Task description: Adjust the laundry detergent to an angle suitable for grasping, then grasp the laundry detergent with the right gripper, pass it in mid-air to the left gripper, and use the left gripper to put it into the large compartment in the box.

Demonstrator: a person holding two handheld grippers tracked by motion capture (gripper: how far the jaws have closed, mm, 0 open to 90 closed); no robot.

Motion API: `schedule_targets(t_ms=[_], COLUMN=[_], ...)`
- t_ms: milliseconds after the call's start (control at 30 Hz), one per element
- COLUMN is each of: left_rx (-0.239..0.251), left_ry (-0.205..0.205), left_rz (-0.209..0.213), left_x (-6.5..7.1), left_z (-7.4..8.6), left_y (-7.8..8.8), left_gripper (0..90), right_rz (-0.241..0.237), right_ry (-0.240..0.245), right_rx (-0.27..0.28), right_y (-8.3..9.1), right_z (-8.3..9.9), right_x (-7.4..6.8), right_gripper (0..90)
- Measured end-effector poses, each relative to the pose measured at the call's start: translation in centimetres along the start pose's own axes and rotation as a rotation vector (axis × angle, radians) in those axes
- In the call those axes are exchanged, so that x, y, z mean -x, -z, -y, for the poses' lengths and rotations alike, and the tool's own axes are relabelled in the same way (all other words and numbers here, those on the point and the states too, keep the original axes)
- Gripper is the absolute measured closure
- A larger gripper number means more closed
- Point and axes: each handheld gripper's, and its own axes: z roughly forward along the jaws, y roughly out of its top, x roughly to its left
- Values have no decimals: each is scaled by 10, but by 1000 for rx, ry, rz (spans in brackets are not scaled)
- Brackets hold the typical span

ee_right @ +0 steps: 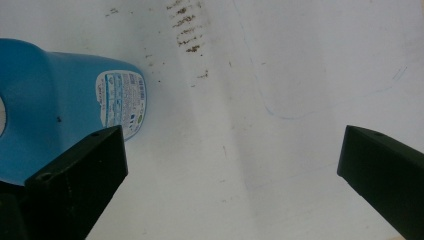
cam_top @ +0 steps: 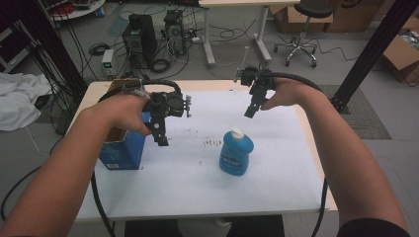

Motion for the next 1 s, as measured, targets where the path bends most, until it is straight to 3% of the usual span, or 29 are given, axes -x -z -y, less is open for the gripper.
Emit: schedule_targets(t_ms=[367, 600, 1000], left_rx=[-1, 3, 7], left_ry=[5, -3, -14], left_rz=[-2, -7, -15], left_x=[8, 8, 13], left_z=[0, -3, 0], left_y=[4, 5, 7], left_gripper=[1, 1, 1], right_rz=[8, 17, 25], right_ry=[1, 13, -10], right_rx=[21, -13, -15], right_y=[6, 3, 7], right_z=[1, 2, 3], right_x=[1, -4, -3], right_gripper=[0, 0, 0])
